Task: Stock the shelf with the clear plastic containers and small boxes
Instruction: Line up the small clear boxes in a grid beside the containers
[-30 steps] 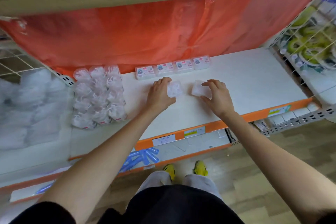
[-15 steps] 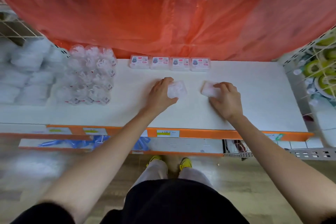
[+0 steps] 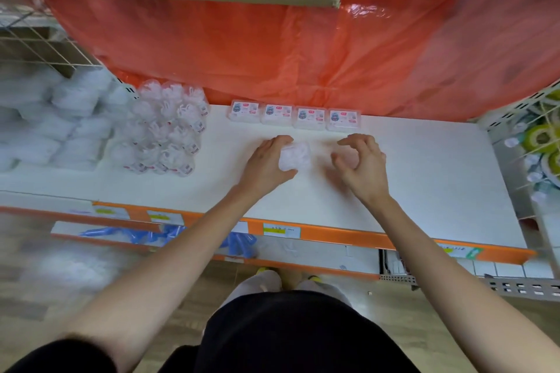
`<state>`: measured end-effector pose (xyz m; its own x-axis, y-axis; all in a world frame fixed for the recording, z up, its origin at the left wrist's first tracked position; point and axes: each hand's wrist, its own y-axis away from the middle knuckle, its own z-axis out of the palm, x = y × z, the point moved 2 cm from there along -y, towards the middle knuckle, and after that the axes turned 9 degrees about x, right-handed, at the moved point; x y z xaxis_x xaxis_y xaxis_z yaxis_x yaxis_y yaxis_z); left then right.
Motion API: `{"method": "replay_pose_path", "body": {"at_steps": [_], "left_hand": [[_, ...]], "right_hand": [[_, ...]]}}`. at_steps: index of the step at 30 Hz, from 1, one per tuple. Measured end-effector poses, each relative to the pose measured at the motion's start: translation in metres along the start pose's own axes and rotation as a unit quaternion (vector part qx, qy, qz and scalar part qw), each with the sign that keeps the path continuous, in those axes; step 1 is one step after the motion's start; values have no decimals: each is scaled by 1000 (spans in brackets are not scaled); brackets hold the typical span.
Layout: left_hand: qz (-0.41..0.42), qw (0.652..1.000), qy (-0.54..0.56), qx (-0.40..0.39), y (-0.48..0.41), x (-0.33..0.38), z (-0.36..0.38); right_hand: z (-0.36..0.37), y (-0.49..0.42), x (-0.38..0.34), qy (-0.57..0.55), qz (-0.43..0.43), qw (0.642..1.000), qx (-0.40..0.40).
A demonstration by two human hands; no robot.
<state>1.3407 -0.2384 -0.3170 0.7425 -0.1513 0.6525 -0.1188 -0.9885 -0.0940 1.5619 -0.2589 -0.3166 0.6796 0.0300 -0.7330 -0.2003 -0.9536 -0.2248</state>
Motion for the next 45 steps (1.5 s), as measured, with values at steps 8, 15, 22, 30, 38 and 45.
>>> {"method": "replay_pose_path", "body": {"at_steps": [8,15,22,30,38,45], "left_hand": [[45,999,-4,-2,1,2,-8],[29,998,46,-21,0,-3,-9],[-358,882,303,-56,-3,-19,-20],[-411,798,415,-146,-5,-24,-20],[-402,769,484,-111,-8,-27,-18],[-356,787,499,-69,-8,-28,-16]], "right_hand": [[36,-7,-25,-256,316,898,-166],[40,-4,-23,-284,314,887,-187],[30,-3,-22,-326,296,889,-122],[36,1,-26,-278,156,936,-151],[42,2,-29,-285,99,942,-150],[46,0,-20,-302,232,917,-120]]}}
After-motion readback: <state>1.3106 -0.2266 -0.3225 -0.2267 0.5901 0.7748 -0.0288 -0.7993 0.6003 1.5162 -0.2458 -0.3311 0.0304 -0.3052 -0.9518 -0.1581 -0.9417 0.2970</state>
